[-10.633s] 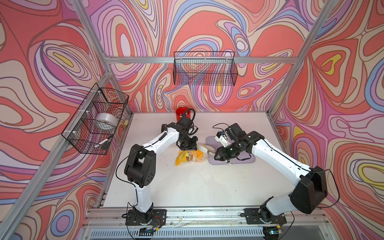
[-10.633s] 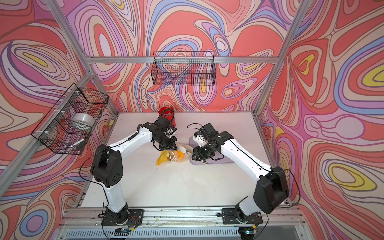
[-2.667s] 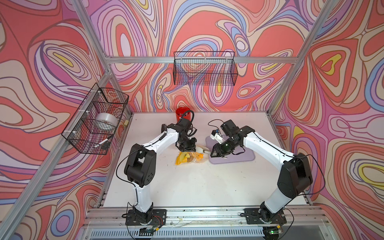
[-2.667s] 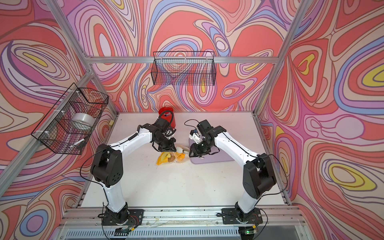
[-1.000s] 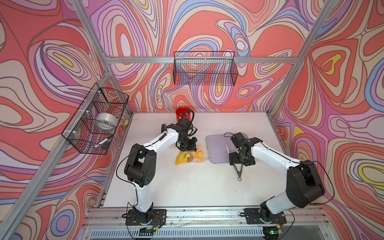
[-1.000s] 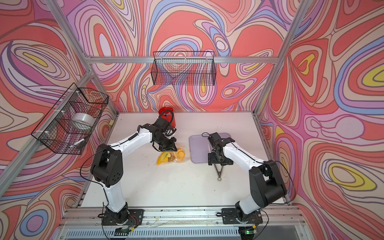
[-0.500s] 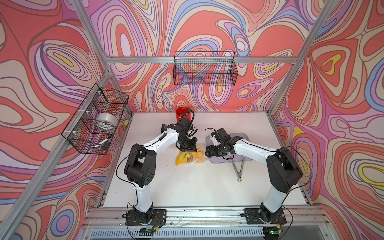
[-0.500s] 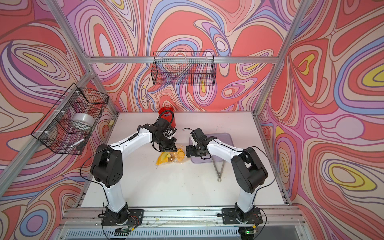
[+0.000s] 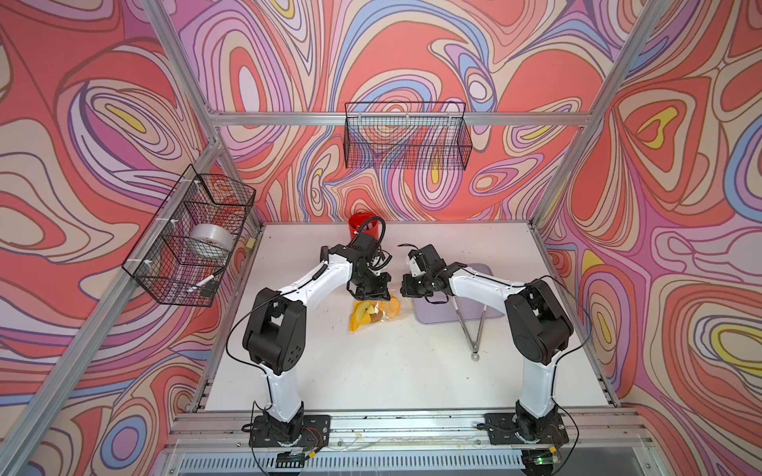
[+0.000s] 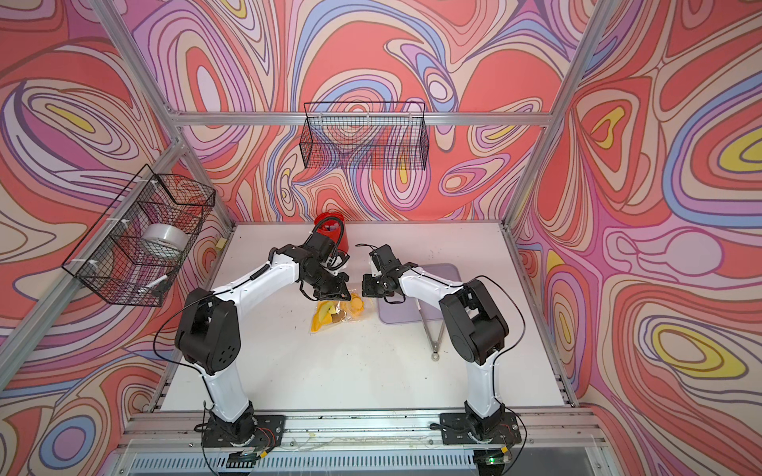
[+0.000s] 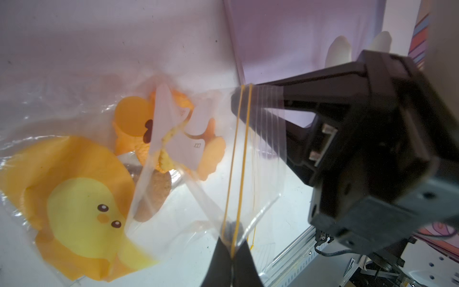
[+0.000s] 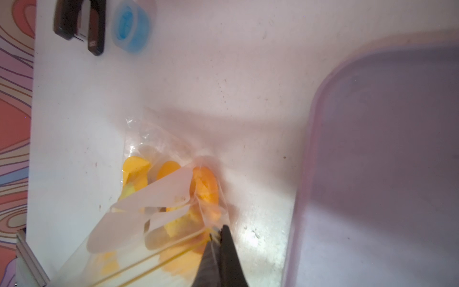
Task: Put the cookies into a resealable bag to prevent moisture
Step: Adjust the ziploc bag at the center of the board.
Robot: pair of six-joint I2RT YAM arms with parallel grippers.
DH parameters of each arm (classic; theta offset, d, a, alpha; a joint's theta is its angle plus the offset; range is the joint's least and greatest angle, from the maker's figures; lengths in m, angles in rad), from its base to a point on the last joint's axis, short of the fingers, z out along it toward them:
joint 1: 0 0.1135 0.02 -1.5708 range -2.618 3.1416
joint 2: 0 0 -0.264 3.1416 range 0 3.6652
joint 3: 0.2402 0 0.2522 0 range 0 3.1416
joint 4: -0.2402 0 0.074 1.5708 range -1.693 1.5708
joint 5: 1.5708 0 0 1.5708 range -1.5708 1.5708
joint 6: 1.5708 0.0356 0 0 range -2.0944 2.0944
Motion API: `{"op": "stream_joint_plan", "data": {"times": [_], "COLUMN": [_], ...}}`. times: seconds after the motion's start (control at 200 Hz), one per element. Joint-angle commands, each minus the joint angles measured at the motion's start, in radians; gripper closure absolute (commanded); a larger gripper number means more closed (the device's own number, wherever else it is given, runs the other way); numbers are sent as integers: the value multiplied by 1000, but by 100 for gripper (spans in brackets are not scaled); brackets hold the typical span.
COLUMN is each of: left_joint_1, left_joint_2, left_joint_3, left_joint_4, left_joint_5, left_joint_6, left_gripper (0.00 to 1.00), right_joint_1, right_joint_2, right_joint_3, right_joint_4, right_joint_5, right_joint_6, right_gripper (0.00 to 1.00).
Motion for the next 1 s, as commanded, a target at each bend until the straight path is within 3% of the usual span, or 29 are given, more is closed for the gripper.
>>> {"op": "stream_joint_plan", "data": {"times": [0.0, 0.225, 0.366, 0.501, 0.506, 0.516, 0.531, 0.741, 0.997], "left_joint_1": [11, -4, -19, -46, -48, -54, -64, -226, -393], "left_joint_2": [-86, -246, -353, -473, -479, -488, -504, -660, -489], "left_joint_3": [-17, -147, -240, -391, -399, -412, -434, -771, -872], "left_joint_4": [-67, -71, -22, 157, 166, 187, 216, 753, 1121], "left_joint_5": [27, 37, -70, -177, -184, -199, -217, -401, -753], "left_joint_6": [82, 245, 304, 338, 341, 345, 356, 450, 481], "left_gripper": [88, 41, 30, 22, 20, 7, 1, 0, 0], "right_joint_1": [1, 42, 58, 65, 65, 66, 65, 67, 67], "right_joint_2": [-107, -192, -192, -182, -181, -181, -180, -182, -172], "right_joint_3": [-56, -104, -100, -85, -85, -85, -85, -75, -67], "right_joint_4": [107, 118, 100, 88, 87, 86, 87, 67, 79], "right_joint_5": [-34, 70, 111, 136, 136, 138, 143, 187, 180], "right_joint_6": [206, 474, 548, 588, 589, 591, 596, 623, 622], "right_gripper": [100, 100, 100, 100, 100, 100, 100, 100, 100]}}
